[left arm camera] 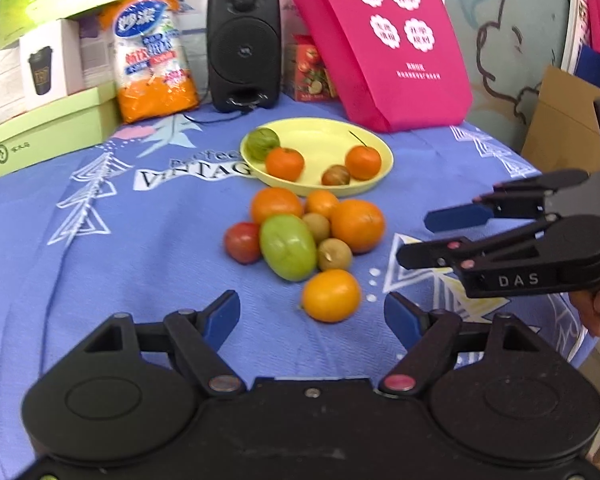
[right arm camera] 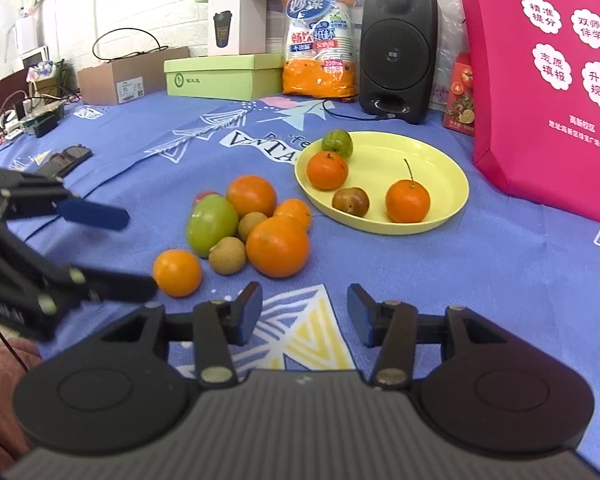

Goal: Organize fruits
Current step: 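Move both grippers back over the fruit pile, then grasp a small orange with left gripper while right gripper grasps a large orange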

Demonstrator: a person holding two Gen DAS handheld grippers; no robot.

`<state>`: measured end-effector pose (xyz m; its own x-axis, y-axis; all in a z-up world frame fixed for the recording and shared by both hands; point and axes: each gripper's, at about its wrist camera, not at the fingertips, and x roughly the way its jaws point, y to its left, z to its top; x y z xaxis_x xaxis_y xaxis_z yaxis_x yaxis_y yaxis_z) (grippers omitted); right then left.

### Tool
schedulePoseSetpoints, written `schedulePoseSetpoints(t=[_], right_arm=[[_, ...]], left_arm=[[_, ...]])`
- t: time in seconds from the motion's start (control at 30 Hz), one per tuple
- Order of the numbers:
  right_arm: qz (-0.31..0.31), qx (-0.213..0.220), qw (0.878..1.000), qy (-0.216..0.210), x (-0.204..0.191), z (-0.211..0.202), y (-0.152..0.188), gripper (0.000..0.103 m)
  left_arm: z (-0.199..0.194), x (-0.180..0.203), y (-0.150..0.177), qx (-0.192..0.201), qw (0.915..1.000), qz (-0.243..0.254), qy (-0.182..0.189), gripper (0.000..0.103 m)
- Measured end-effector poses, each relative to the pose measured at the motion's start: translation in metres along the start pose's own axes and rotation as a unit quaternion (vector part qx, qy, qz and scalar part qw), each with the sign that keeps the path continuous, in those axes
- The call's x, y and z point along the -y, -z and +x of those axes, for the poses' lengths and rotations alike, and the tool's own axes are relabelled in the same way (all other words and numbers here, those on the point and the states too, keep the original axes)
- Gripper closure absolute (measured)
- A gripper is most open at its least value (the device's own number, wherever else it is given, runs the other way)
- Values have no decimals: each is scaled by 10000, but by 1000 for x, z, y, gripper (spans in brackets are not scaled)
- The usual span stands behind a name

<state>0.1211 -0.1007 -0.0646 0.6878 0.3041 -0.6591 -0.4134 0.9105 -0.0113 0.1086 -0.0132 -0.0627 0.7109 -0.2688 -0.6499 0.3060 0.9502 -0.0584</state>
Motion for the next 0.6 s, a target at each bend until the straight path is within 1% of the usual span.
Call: schedulePoseSetpoints(t=[0.1,0.13,0.2,0.3,0.33,0.37,0.4,0.43,0.47,0.53,0.6], right_arm=[[-40,-62,10000,-58,0,5,0,57],[-52,-85,9999,-75,0,7,-1,56],[-69,-112,9999,-93,0,10,-1,55],[-80,-134,9998,-142,1,16,-4,52],[-86,-144,9997,-154,2,19,-5,52],[-99,-156,9997,-156,3,21,-7,52],[-117,-169,9997,-162,3,24,-9,52],[-139,-180,9996,-162,3,27,-11,52],[-162,-195,9995,-163,3,29,-12,52],[-208,-215,9993,-205,3,34,-15,50],[-230,-230,9992,-236,2,39,-16,46]], left_arm=[[8,8,2,-51,9999,120,0,24],[11,10,3,-90,9999,146,-14,27],[17,11,4,-151,9997,178,-21,29],[22,10,2,-114,9997,200,11,31],[23,10,1,-116,9997,196,41,35],[25,9,0,-110,9997,189,82,42],[25,9,-1,-112,9997,191,131,45],[26,9,-1,-115,9995,215,176,51],[26,11,-2,-105,9994,261,191,56],[26,12,-2,-95,9991,360,181,56],[27,11,-2,-100,9992,335,208,58]])
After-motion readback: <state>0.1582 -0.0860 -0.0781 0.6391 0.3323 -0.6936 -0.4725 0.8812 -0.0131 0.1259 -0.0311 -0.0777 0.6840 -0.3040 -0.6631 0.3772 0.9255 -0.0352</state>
